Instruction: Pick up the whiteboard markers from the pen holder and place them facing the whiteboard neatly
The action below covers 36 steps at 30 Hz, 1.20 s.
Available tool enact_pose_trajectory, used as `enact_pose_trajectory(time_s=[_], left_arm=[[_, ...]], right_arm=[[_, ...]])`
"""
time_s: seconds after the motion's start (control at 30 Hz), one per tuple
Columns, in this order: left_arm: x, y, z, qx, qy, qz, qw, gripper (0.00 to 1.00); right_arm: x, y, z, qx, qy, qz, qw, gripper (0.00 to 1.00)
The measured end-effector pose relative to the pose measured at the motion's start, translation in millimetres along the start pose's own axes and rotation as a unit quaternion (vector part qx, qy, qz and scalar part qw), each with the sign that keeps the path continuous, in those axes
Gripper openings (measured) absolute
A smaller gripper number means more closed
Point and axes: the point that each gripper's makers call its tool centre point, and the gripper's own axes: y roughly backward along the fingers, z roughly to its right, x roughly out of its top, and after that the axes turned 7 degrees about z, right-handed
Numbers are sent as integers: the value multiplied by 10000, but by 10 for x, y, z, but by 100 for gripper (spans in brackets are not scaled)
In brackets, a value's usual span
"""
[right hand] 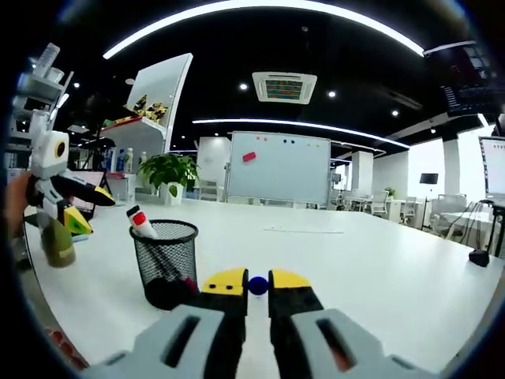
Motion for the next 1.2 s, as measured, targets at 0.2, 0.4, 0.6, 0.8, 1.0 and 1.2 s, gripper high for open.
enact_pose_trajectory(time_s=[0.2, 0.4, 0.6, 0.8, 1.0, 1.2], left_arm=[[-15, 14, -40, 0, 3, 3, 10000, 62], [-24, 19, -60, -1, 3, 2, 10000, 62], [-50, 36, -110, -6, 2, -17, 10000, 62], [-64, 48, -152, -3, -6, -8, 10000, 62], [-73, 51, -176, -4, -19, -7, 10000, 62], [-72, 49, -179, -6, -24, -1, 10000, 62]], right_arm=[[-123, 29, 27, -114, -98, -182, 9997, 10], [-276, 66, 35, -222, -199, -390, 9988, 10], [-373, 97, -8, -193, -195, -504, 9984, 10], [-431, 115, -38, -196, -107, -583, 9980, 10], [-566, 145, -46, -276, -100, -763, 9967, 10], [-625, 169, -75, -340, -143, -873, 9955, 10]])
